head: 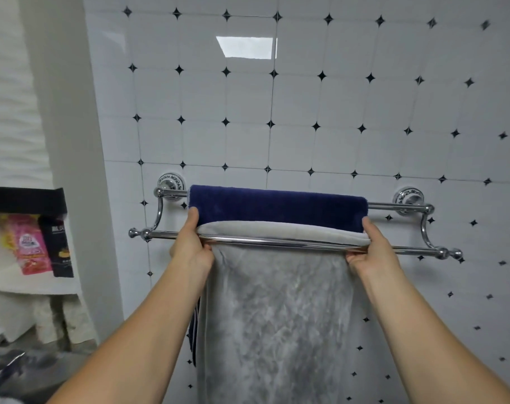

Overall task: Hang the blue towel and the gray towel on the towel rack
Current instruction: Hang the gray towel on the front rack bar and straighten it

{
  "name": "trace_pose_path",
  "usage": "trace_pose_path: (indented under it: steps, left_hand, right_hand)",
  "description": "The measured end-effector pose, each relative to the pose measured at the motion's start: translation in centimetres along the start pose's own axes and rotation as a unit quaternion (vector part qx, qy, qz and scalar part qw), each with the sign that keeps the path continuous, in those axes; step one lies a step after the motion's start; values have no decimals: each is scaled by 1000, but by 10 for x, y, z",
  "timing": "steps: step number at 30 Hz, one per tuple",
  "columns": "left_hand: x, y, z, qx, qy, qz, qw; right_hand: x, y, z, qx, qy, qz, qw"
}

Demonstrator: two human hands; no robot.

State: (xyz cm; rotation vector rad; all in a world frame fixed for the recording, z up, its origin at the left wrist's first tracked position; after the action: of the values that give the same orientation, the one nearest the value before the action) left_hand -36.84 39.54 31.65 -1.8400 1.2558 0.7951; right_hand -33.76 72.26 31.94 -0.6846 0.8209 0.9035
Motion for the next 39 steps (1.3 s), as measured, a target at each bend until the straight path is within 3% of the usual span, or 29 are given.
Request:
trace_pose_path:
  steps: [4, 14, 19, 24, 30, 39]
  left_hand:
    - [-1, 4, -1, 12, 51, -48, 997]
    - [7, 0, -5, -77, 38, -44, 995]
    - [7, -4, -7, -90, 24, -60, 994]
    - [9, -6, -5, -76, 29, -80, 993]
    - [23, -10, -8, -96, 64, -71, 991]
    - [51, -21, -14, -67, 206, -67, 974]
  right_hand:
    - [3, 9, -2, -1, -22, -41, 999]
    - [22, 7, 5, 68, -119, 27, 990]
    - [37, -4, 18, 85, -318, -55, 943]
    - [39, -11, 22, 58, -425, -38, 903]
    - [33, -17, 25, 121, -449, -25, 885]
    - [72, -32, 10, 208, -445, -2, 871]
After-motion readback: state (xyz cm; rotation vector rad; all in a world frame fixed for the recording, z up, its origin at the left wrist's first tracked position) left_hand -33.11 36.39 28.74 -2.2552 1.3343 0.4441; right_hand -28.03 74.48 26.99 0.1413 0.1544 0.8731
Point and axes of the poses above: each hand's wrist, its own y-axis towards the middle knuckle, its own x-axis out of the back of the hand, z = x × y, the point moved 6 cm from there along y, towards the middle knuckle, and after that the axes turned 5 degrees about -z, right-handed, at the moved point
